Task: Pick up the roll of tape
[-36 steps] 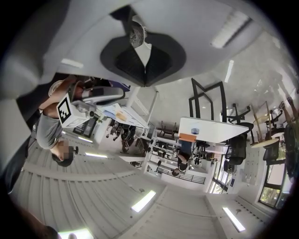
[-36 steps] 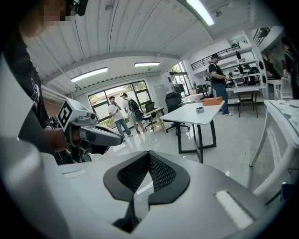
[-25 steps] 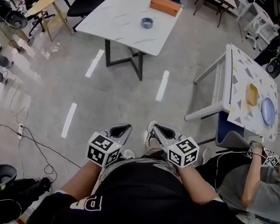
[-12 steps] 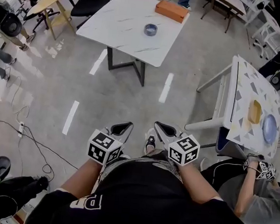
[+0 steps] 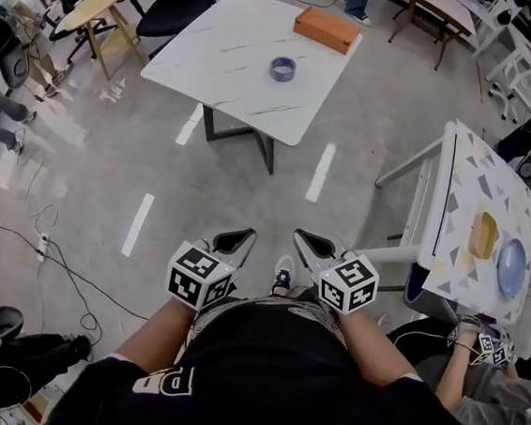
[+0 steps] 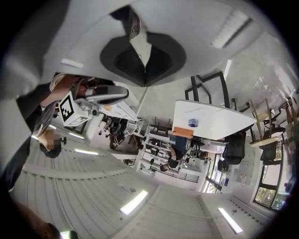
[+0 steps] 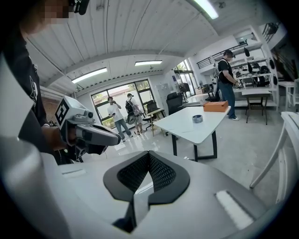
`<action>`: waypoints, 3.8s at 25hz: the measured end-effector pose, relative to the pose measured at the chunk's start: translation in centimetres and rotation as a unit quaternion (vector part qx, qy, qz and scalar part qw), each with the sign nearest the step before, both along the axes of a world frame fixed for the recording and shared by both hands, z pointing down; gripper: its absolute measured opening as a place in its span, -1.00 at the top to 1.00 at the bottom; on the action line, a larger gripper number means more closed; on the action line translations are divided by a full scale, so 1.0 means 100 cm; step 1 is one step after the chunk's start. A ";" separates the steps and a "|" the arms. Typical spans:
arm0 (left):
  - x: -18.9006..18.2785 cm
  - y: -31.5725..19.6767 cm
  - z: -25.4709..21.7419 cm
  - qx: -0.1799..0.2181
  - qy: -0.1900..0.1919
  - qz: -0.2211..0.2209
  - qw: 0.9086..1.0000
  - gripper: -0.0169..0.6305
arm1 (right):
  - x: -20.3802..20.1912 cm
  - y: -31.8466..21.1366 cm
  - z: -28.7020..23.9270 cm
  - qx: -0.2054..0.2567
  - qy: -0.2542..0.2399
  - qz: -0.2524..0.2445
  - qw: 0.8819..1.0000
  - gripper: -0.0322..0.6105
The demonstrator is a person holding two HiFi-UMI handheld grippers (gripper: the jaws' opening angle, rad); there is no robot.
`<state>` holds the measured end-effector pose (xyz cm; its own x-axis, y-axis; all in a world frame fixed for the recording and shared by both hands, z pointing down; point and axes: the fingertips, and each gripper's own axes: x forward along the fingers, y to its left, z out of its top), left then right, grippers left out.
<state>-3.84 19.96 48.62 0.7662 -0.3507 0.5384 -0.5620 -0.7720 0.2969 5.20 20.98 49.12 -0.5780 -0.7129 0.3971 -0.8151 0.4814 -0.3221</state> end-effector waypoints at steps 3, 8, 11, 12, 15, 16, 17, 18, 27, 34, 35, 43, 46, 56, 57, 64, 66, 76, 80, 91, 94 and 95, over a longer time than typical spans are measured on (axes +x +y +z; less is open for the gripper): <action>0.009 -0.009 -0.003 0.001 -0.002 -0.006 1.000 0.76 | 0.010 -0.012 -0.004 0.003 -0.003 -0.006 1.000 0.90; 0.027 -0.027 -0.006 0.007 -0.005 -0.020 1.000 0.76 | 0.031 -0.031 -0.005 0.005 -0.005 -0.018 1.000 0.90; 0.035 -0.035 -0.006 0.009 -0.009 -0.032 0.999 0.76 | 0.043 -0.041 -0.005 0.007 -0.005 -0.026 1.000 0.90; 0.038 -0.037 -0.005 0.009 -0.011 -0.035 0.999 0.76 | 0.047 -0.044 -0.005 0.008 -0.005 -0.028 1.000 0.90; 0.048 -0.044 -0.003 0.010 -0.017 -0.041 0.999 0.76 | 0.058 -0.052 -0.004 0.008 -0.008 -0.034 0.999 0.90; 0.051 -0.047 -0.004 0.012 -0.019 -0.042 0.999 0.76 | 0.061 -0.054 -0.003 0.007 -0.009 -0.036 0.999 0.90; 0.054 -0.051 -0.005 0.014 -0.021 -0.043 0.999 0.76 | 0.064 -0.057 -0.003 0.007 -0.010 -0.039 0.999 0.90; 0.056 -0.055 -0.006 0.017 -0.024 -0.046 0.999 0.76 | 0.067 -0.059 -0.002 0.006 -0.011 -0.041 0.999 0.90; 0.074 -0.074 -0.007 0.023 -0.041 -0.058 0.997 0.76 | 0.090 -0.077 0.002 0.002 -0.016 -0.052 0.999 0.90; 0.089 -0.076 -0.005 0.015 -0.044 -0.047 0.998 0.76 | 0.095 -0.084 0.007 -0.008 -0.020 -0.055 0.998 0.90; 0.089 -0.078 -0.005 0.014 -0.044 -0.046 0.998 0.76 | 0.095 -0.085 0.008 -0.009 -0.021 -0.055 0.998 0.90; 0.098 -0.107 0.001 0.010 -0.032 -0.040 0.999 0.76 | 0.102 -0.102 0.014 -0.013 -0.015 -0.043 0.999 0.90; 0.101 -0.120 0.002 0.010 -0.024 -0.037 0.999 0.76 | 0.106 -0.115 0.017 -0.016 -0.011 -0.038 0.999 0.90; 0.080 -0.189 0.008 -0.005 -0.017 -0.063 0.998 0.76 | 0.093 -0.189 0.017 -0.023 -0.001 -0.047 0.999 0.90; 0.078 -0.198 0.007 -0.005 -0.016 -0.065 0.998 0.76 | 0.091 -0.198 0.015 -0.023 0.002 -0.050 0.998 0.90; 0.068 -0.263 0.000 -0.004 -0.010 -0.065 0.998 0.76 | 0.078 -0.267 0.004 -0.025 0.014 -0.055 0.998 0.90; 0.063 -0.281 -0.002 -0.003 -0.011 -0.064 0.998 0.76 | 0.074 -0.283 0.002 -0.027 0.015 -0.053 0.998 0.90; 0.051 -0.355 -0.001 0.000 -0.008 -0.033 0.999 0.76 | 0.062 -0.347 0.006 -0.035 0.034 -0.032 0.998 0.90; 0.046 -0.377 0.002 0.002 -0.008 -0.015 1.000 0.76 | 0.058 -0.370 0.008 -0.040 0.038 -0.019 0.998 0.90; 0.045 -0.405 0.012 -0.001 -0.002 0.016 1.000 0.76 | 0.050 -0.409 0.010 -0.035 0.060 -0.002 0.998 0.90; 0.045 -0.412 0.013 -0.001 -0.005 0.012 1.000 0.76 | 0.050 -0.417 0.012 -0.034 0.063 -0.008 0.997 0.90; 0.045 -0.415 0.014 0.000 -0.005 0.009 1.000 0.76 | 0.050 -0.420 0.013 -0.034 0.063 -0.010 0.997 0.90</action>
